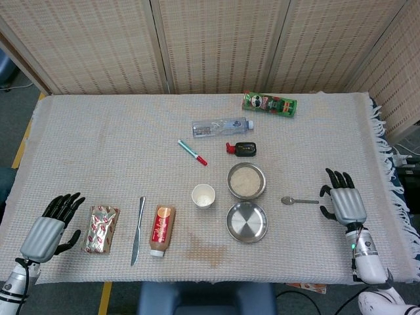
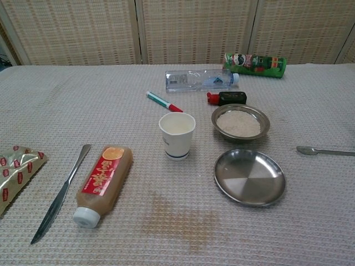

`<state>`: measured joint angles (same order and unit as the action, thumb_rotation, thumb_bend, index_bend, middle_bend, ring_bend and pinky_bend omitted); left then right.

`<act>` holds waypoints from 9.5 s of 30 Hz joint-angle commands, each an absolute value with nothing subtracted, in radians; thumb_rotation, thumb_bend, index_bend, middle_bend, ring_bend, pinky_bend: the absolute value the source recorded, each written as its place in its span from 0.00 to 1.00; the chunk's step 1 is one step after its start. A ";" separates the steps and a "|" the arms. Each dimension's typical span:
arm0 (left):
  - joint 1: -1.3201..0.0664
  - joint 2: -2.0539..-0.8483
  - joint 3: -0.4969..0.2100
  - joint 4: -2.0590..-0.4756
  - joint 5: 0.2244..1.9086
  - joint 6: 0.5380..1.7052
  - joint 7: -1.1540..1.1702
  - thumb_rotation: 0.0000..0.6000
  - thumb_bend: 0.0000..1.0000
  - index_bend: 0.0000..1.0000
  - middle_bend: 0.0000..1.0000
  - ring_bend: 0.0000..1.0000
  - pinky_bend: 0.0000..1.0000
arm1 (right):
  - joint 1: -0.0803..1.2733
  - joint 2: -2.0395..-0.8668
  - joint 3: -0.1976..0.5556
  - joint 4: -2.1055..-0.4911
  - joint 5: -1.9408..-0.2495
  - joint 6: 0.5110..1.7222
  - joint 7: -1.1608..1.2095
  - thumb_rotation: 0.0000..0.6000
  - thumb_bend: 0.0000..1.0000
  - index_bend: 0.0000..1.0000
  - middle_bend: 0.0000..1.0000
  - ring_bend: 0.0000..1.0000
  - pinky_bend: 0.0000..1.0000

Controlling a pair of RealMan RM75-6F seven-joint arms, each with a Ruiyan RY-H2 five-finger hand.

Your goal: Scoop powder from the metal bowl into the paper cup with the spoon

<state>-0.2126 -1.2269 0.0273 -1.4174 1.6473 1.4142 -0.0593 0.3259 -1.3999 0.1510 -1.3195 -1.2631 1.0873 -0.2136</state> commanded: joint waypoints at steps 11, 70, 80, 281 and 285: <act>-0.214 -1.227 0.033 -1.423 1.650 1.417 -0.050 1.00 0.45 0.00 0.00 0.00 0.08 | 0.394 -1.473 0.164 -1.220 -1.197 0.994 -0.250 1.00 0.25 0.48 0.00 0.00 0.00; -0.230 -1.219 0.043 -1.416 1.638 1.391 -0.069 1.00 0.49 0.00 0.00 0.00 0.08 | 0.481 -1.564 0.131 -1.129 -1.101 0.910 -0.319 1.00 0.29 0.62 0.00 0.00 0.00; -0.230 -1.217 0.046 -1.416 1.643 1.395 -0.080 1.00 0.49 0.00 0.00 0.00 0.08 | 0.475 -1.480 0.140 -1.245 -1.117 0.964 -0.349 1.00 0.29 0.61 0.00 0.00 0.00; -0.231 -1.181 0.062 -1.430 1.676 1.417 -0.155 1.00 0.49 0.00 0.00 0.00 0.09 | 1.199 -1.748 -0.129 -1.556 -0.975 1.415 -1.769 1.00 0.33 0.58 0.00 0.00 0.00; -0.229 -1.179 0.063 -1.434 1.680 1.424 -0.153 1.00 0.49 0.00 0.00 0.00 0.09 | 1.150 -1.745 -0.080 -1.575 -0.958 1.436 -1.708 1.00 0.33 0.56 0.00 0.00 0.00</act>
<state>-0.2291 -1.1792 0.0633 -1.4334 1.6802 1.4237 -0.1529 1.1754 -1.7479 -0.1053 -1.5656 -0.9612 1.4223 -1.7471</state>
